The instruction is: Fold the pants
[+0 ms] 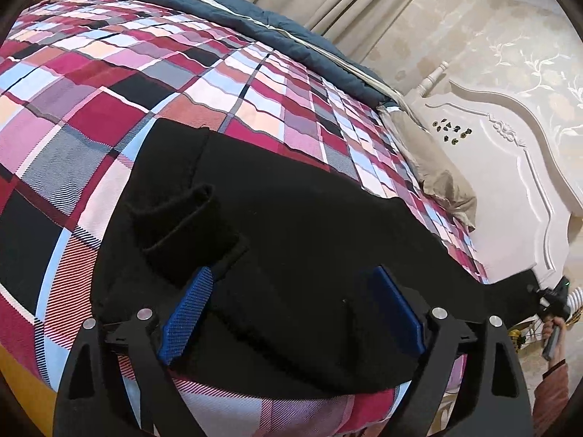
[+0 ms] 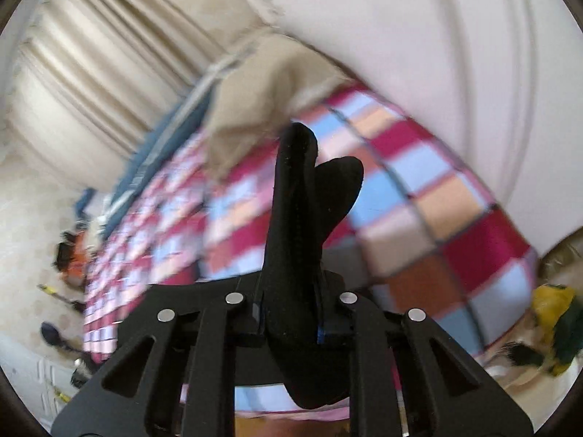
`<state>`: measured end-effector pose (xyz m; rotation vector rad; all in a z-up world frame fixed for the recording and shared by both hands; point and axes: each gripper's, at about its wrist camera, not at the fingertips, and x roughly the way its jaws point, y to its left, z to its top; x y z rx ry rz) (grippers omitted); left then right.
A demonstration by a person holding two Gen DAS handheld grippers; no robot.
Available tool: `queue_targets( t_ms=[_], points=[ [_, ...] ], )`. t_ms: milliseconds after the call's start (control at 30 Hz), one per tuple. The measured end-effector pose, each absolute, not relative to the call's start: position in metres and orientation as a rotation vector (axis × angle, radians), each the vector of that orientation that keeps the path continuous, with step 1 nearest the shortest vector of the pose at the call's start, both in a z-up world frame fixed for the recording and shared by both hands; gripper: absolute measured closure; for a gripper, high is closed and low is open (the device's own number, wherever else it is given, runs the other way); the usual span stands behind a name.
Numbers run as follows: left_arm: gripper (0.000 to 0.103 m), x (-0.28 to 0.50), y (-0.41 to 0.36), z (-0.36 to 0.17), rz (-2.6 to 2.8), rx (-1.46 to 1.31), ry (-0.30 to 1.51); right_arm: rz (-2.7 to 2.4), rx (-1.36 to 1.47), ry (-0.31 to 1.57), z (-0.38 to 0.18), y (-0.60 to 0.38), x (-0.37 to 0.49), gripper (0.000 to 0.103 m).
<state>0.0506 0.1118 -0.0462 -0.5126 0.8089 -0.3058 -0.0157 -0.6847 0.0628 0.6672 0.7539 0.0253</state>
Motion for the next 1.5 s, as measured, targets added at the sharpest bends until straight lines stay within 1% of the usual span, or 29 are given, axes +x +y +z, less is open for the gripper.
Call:
queue_targets(
  t_ms=[200,267,367,533,767,933,1000,1067,1133,1167,1300,1333,1433,1500],
  points=[
    [0.015,0.05,0.114,-0.047,-0.329,-0.52,0.809,0.192,0.592,0.689,0.128,-0.595,-0.009,0.086],
    [0.015,0.049,0.114,-0.047,-0.334,-0.522,0.81,0.224,0.545,0.689,0.14,-0.56,-0.004,0.086],
    [0.015,0.048,0.115,-0.047,-0.339,-0.528,0.809,0.258,0.495,0.713,0.139,-0.507,0.009,0.086],
    [0.015,0.047,0.117,-0.048,-0.35,-0.537,0.808,0.243,0.391,0.78,0.108,-0.427,0.033,0.086],
    [0.015,0.047,0.118,-0.048,-0.357,-0.543,0.805,0.139,0.158,0.923,0.021,-0.326,0.07,0.086],
    [0.015,0.046,0.117,-0.049,-0.356,-0.542,0.798,0.082,0.071,0.973,-0.023,-0.294,0.078,0.085],
    [0.014,0.046,0.115,-0.048,-0.356,-0.538,0.797,0.073,0.074,0.975,-0.034,-0.291,0.078,0.08],
    [0.014,0.047,0.116,-0.049,-0.356,-0.539,0.798,0.085,0.116,0.972,-0.039,-0.29,0.077,0.068],
    [0.014,0.047,0.116,-0.049,-0.357,-0.542,0.797,0.113,0.186,0.962,-0.041,-0.292,0.072,0.058],
    [0.014,0.047,0.116,-0.049,-0.358,-0.542,0.797,0.144,0.232,0.956,-0.041,-0.293,0.069,0.056],
    [0.014,0.047,0.115,-0.049,-0.358,-0.539,0.792,0.258,0.347,0.944,-0.045,-0.289,0.059,0.051],
    [0.014,0.048,0.115,-0.049,-0.358,-0.536,0.791,0.272,0.357,0.939,-0.046,-0.287,0.056,0.048],
    [0.014,0.047,0.113,-0.049,-0.355,-0.521,0.791,0.309,0.364,0.911,-0.045,-0.279,0.047,0.045],
    [0.014,0.047,0.113,-0.049,-0.354,-0.517,0.791,0.329,0.372,0.901,-0.044,-0.276,0.042,0.04]
  ],
)
